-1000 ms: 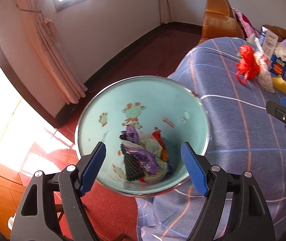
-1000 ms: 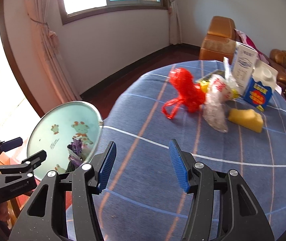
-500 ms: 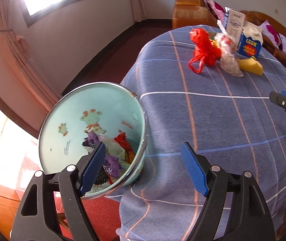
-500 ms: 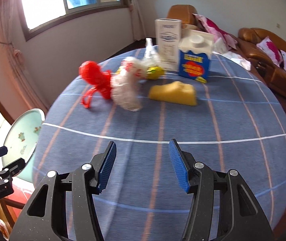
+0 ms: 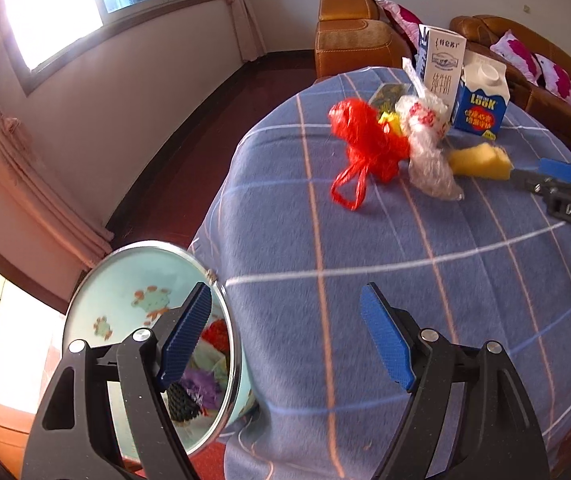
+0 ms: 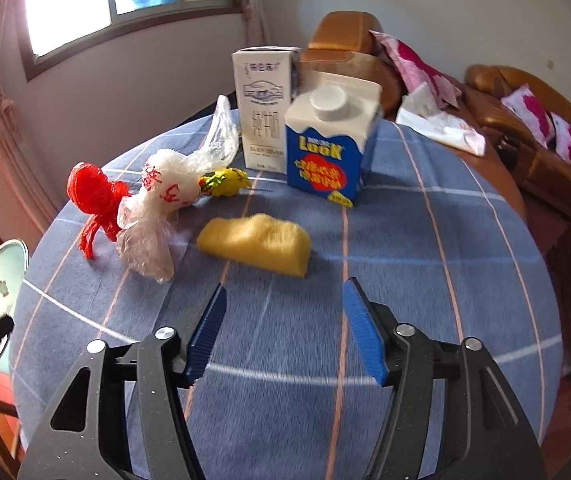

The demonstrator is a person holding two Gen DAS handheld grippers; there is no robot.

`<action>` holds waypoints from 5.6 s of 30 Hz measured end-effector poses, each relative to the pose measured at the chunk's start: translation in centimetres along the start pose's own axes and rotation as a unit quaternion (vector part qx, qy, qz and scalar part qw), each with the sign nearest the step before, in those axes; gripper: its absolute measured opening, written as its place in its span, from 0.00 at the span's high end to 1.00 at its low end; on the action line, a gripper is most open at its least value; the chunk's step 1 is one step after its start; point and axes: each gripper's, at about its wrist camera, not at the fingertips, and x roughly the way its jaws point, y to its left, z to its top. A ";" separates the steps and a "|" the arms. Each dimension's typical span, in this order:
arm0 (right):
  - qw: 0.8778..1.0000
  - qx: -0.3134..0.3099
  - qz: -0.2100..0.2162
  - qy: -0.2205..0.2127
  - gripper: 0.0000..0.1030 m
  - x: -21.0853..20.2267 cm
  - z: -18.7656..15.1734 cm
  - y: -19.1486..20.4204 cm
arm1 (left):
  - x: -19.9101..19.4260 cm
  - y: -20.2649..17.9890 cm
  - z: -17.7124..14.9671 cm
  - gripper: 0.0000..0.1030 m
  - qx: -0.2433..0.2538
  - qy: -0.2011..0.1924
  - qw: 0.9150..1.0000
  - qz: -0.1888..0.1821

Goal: Collect trash
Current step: 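Move both tools back to the table toward the red bag and yellow sponge, then grasp the red plastic bag with the left tool while the right tool grasps the yellow sponge, then carry the red bag and yellow sponge over the bin with both tools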

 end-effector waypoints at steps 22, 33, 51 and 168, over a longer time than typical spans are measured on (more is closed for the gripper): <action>0.983 -0.105 0.136 0.060 0.59 6.8 3.4 -2.2 | 9.5 -2.8 11.4 0.62 -0.031 0.016 0.995 -0.089; 0.992 -0.055 0.106 0.050 0.66 3.4 0.6 -3.8 | 5.9 -2.6 9.2 0.83 -0.024 -0.010 0.996 -0.087; 0.999 0.009 0.053 0.005 0.66 -3.8 -3.3 -1.7 | 0.0 -2.6 2.1 0.83 -0.019 -0.006 0.998 -0.055; 0.976 -0.145 0.157 0.040 0.63 1.4 -1.1 32.7 | 0.1 18.7 -10.0 0.82 -0.172 0.029 0.983 0.061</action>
